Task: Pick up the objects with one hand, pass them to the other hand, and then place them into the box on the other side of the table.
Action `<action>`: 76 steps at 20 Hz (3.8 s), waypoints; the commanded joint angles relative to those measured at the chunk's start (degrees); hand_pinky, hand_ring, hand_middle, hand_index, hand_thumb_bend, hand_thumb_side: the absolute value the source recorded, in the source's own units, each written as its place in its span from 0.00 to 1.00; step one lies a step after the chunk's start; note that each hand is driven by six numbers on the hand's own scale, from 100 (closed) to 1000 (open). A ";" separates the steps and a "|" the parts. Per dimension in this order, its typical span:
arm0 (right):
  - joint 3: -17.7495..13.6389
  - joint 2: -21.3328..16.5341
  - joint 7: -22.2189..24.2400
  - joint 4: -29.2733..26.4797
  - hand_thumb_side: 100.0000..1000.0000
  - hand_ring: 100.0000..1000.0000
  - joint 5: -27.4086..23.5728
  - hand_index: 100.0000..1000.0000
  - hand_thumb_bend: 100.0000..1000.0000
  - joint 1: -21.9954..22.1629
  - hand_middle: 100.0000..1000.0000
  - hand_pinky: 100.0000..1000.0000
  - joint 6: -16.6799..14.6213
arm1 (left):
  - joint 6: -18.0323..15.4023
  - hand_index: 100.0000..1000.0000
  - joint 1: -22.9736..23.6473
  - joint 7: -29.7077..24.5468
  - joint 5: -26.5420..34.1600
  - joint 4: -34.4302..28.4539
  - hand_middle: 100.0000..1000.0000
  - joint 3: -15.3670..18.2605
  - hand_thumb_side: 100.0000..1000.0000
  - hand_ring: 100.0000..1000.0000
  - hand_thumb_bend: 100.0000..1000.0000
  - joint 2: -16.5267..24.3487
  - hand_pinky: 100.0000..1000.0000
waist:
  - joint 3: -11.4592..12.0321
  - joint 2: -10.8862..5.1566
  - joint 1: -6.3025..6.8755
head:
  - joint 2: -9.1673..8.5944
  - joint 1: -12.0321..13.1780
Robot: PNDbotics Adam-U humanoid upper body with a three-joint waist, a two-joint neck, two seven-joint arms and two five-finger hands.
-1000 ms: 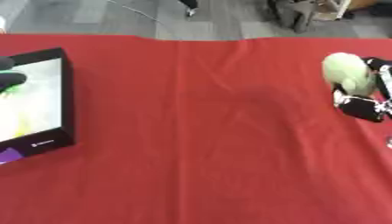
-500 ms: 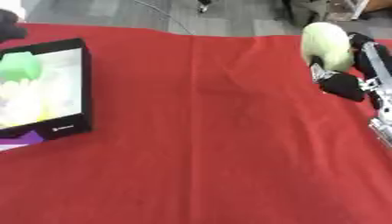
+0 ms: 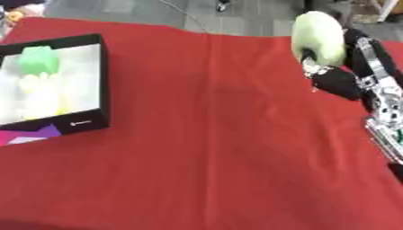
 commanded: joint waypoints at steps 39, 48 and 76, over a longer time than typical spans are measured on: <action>18.83 9.73 -11.20 -0.91 0.00 0.44 10.92 0.46 0.00 -12.95 0.39 0.65 10.48 | 35.22 0.85 -32.06 -29.65 -20.38 7.10 0.79 -15.08 0.83 0.82 0.00 -2.83 0.94 | 4.33 -1.47 1.39 | 1.36 -1.32; 20.65 11.07 -9.12 0.11 0.00 0.44 15.91 0.47 0.00 -14.84 0.39 0.65 16.82 | 36.41 0.88 -32.85 -37.93 -27.48 14.58 0.80 -18.51 0.98 0.84 0.00 -6.38 0.96 | 4.42 -1.40 1.33 | 2.40 -0.88; 23.15 11.02 -0.17 1.44 0.00 0.44 27.23 0.47 0.00 -15.52 0.40 0.65 19.85 | 25.57 0.85 -31.93 -48.22 -31.77 23.09 0.79 -18.83 1.00 0.88 0.20 -6.84 0.98 | 5.28 -0.68 1.39 | 2.83 -0.41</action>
